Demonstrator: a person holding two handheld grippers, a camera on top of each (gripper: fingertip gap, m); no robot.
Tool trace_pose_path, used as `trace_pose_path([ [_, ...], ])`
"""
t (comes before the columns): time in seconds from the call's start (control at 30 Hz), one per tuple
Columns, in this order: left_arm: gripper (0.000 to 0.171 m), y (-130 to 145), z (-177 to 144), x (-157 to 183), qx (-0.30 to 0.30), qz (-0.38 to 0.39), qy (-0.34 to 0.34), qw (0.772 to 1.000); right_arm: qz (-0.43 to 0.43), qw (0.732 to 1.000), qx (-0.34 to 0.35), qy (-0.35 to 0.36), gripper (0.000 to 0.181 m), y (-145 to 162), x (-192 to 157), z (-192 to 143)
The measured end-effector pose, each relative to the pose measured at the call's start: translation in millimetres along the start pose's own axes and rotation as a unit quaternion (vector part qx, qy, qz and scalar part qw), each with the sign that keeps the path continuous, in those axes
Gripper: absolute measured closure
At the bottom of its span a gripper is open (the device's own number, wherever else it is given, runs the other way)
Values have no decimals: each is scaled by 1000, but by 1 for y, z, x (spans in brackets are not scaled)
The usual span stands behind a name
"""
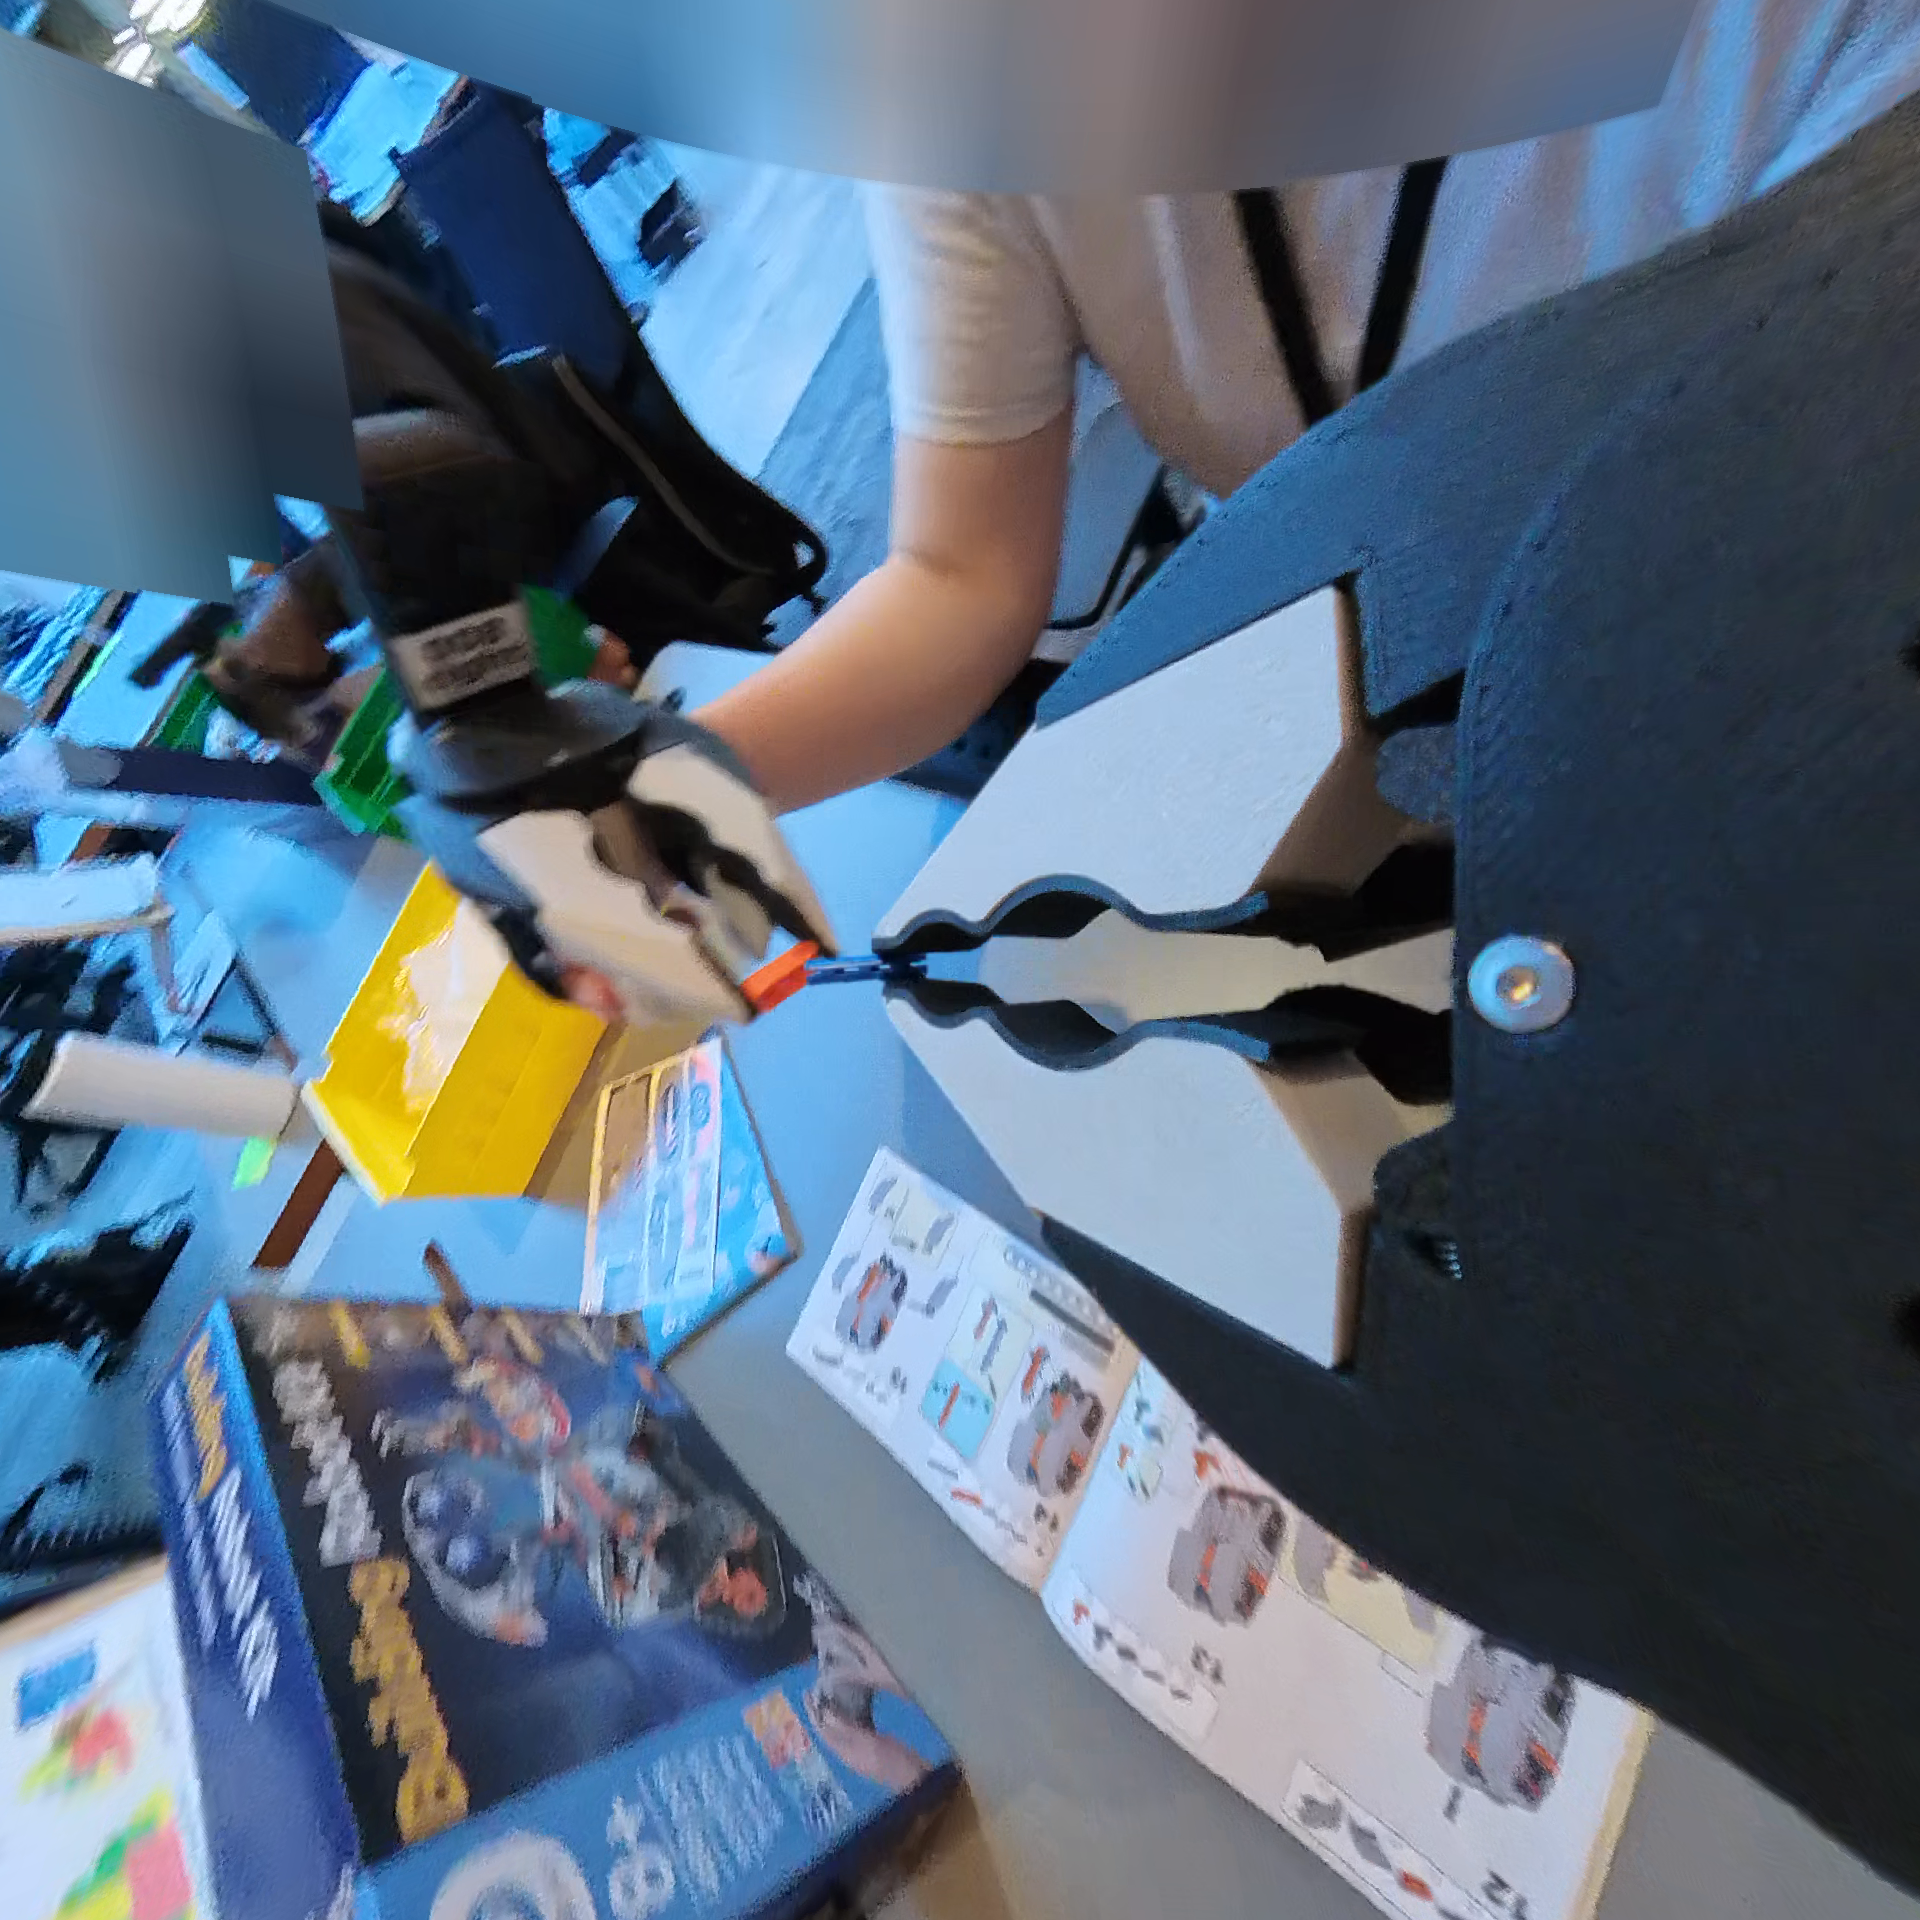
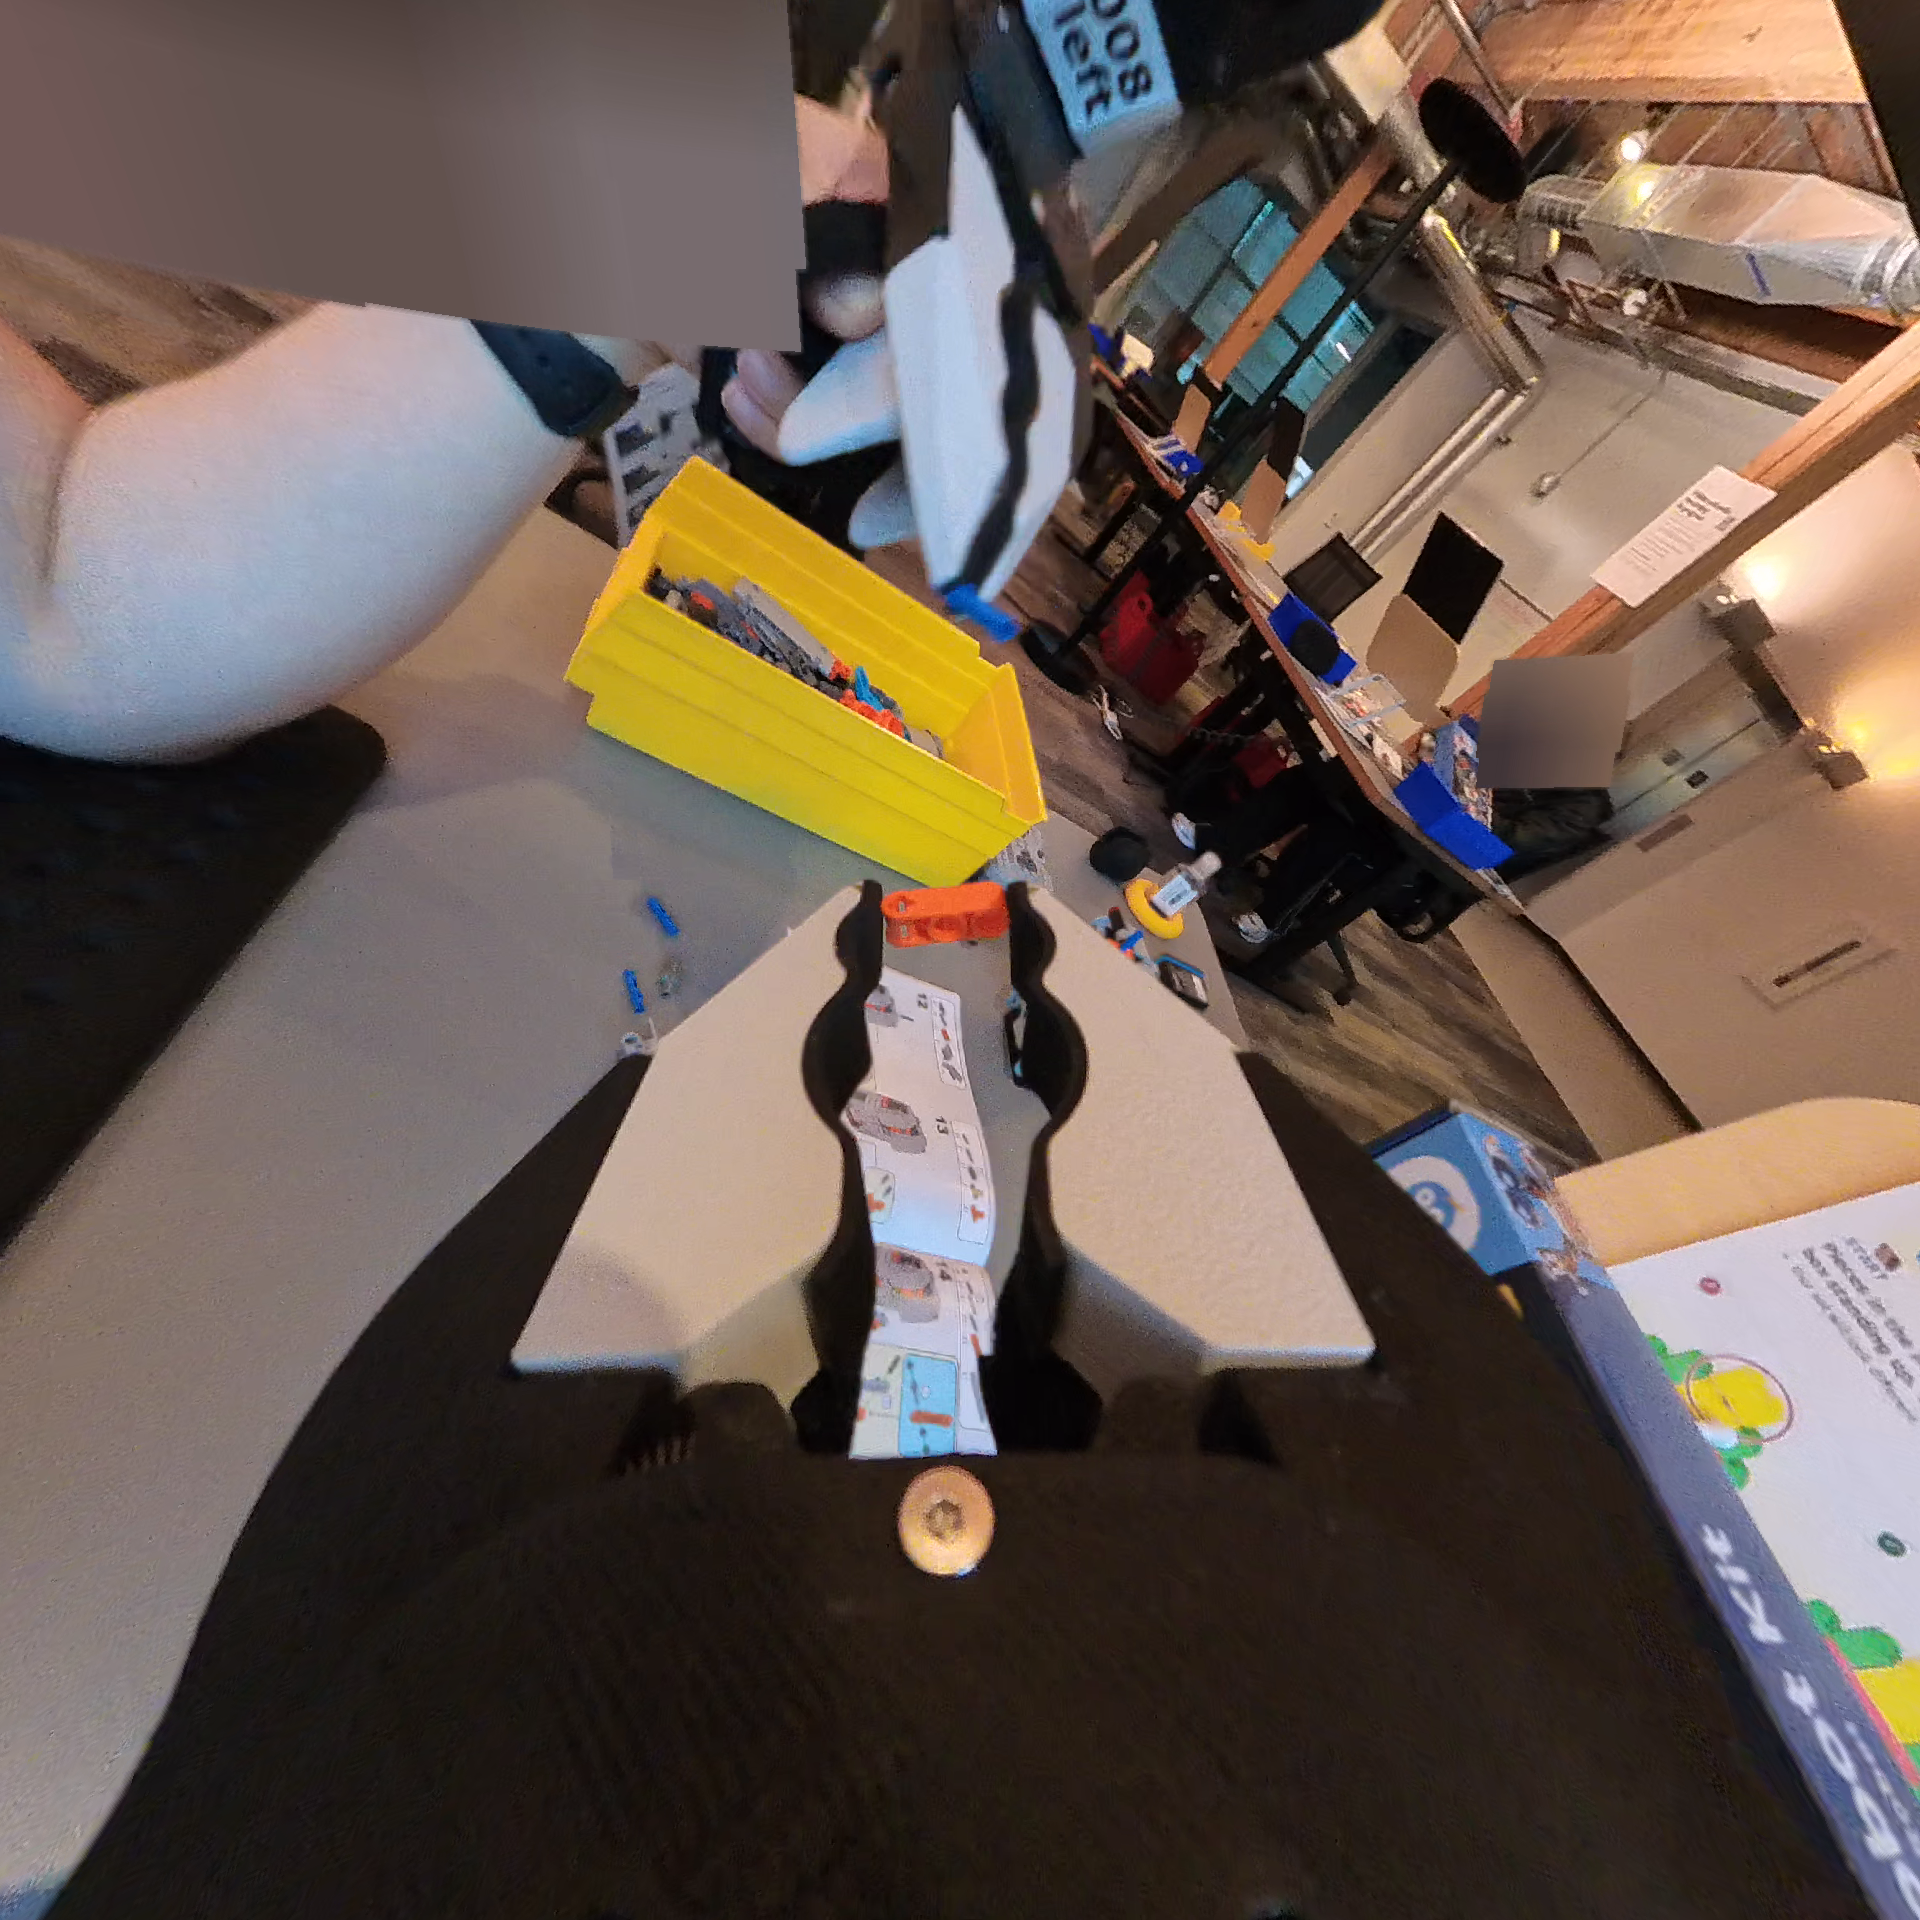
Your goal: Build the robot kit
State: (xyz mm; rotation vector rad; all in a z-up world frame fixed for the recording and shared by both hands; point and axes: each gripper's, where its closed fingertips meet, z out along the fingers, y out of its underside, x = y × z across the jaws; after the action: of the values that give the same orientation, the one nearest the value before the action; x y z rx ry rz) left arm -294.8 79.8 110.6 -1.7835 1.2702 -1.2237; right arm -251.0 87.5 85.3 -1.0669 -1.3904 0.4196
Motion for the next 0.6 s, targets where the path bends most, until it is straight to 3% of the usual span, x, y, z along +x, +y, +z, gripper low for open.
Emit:
trace_pose_path([
  [0.13, 169, 3, 19, 9, -25, 11, 25, 999, 24, 995, 84, -50, 158, -11, -1, -18],
  [0.23, 169, 9, 32, 3, -44, 8, 15, 999, 87, 985, 131, -66, 158, -8, -3, -25],
  [0.47, 169, 21, 48, 10, -72, 3, 23, 997, 121, 979, 149, -64, 158, -4, -17, -33],
  [0.6, 169, 20, 53, 35, -94, 53, 50, 993, 49, 992, 87, -75, 158, -15, -32, -38],
])
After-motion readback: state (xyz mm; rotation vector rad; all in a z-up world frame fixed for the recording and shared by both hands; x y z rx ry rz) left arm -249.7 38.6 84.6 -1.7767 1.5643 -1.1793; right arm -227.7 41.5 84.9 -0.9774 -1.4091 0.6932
